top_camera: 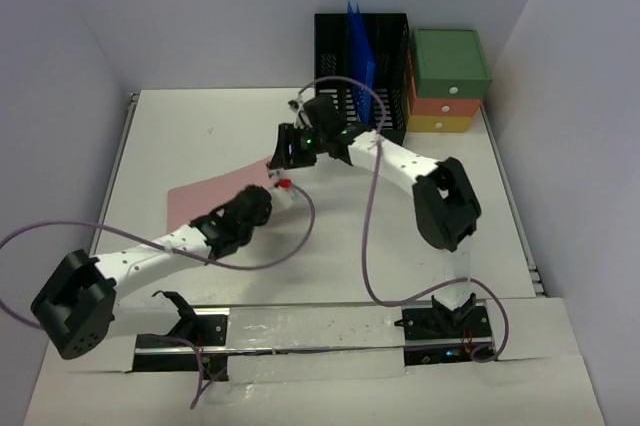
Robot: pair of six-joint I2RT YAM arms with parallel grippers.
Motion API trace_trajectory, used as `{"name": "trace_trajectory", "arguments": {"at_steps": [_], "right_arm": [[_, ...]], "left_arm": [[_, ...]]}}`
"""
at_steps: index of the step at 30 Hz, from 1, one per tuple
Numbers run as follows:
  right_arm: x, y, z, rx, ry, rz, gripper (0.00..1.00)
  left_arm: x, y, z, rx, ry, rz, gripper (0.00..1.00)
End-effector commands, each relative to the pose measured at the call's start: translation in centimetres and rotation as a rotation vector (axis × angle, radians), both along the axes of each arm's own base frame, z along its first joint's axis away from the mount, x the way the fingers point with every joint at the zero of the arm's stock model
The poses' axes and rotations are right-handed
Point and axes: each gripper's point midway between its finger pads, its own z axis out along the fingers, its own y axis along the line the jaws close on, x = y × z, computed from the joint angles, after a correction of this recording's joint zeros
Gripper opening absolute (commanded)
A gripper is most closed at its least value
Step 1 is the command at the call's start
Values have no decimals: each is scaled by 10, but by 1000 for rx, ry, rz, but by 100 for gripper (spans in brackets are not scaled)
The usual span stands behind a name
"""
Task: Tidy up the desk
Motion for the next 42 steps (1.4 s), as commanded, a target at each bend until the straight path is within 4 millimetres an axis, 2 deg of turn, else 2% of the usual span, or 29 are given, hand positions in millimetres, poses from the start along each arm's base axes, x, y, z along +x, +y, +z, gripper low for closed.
{"name": "trace_trajectory", "arguments": {"at_steps": [1, 2, 6, 7, 8, 9, 10, 12, 14, 15, 16, 17, 18, 20, 24, 25, 28, 31, 32, 36, 39, 42], "right_arm": [[23, -27, 137, 113, -308, -80, 59], [27, -34, 151, 115, -339, -114, 61], [37, -60, 185, 113, -415, -263, 63], [38, -67, 189, 109, -430, -306, 63], [40, -76, 192, 102, -449, -369, 63], [36, -80, 185, 85, -452, -402, 63], [32, -82, 196, 94, -495, -439, 63], [19, -72, 189, 25, -570, -519, 63], [12, -60, 193, -3, -645, -543, 63], [4, -48, 192, -14, -669, -532, 63], [-12, -23, 191, -15, -704, -489, 63], [-27, -6, 185, -40, -733, -479, 64], [-33, 4, 189, -17, -760, -495, 64], [-51, 29, 189, 32, -796, -462, 64], [-66, 65, 193, 32, -854, -405, 68], [-68, 80, 187, 13, -869, -362, 69], [-77, 105, 185, -8, -887, -291, 72], [-76, 121, 185, -25, -889, -268, 74], [-76, 125, 190, -15, -892, -267, 75], [-65, 139, 156, -125, -885, -261, 76], [-62, 136, 133, -219, -902, -269, 76], [-62, 137, 118, -254, -908, -269, 76]], "left_arm": [[30, -3, 61, -298, 10, 72, 0], [39, 1, 76, -368, 22, 94, 0], [54, 8, 103, -512, 33, 162, 0], [58, 13, 107, -541, 28, 190, 0], [64, 15, 125, -603, 11, 211, 0], [66, 15, 130, -641, 20, 221, 0], [70, 19, 136, -695, 16, 255, 0], [82, 33, 160, -802, -6, 306, 0], [90, 48, 172, -906, -8, 381, 0], [92, 52, 176, -947, -4, 407, 0], [94, 53, 174, -996, 24, 443, 0], [97, 60, 179, -1052, 26, 483, 0], [99, 66, 180, -1083, 37, 517, 0], [100, 68, 180, -1141, 62, 553, 0], [99, 67, 188, -1211, 59, 573, 0], [99, 67, 191, -1234, 47, 577, 0], [97, 70, 203, -1256, 6, 581, 0], [95, 73, 207, -1265, -8, 596, 0], [94, 70, 207, -1273, 4, 590, 0], [93, 65, 205, -1300, 33, 591, 0], [91, 64, 206, -1310, 42, 589, 0], [91, 59, 210, -1328, 54, 570, 0]]}}
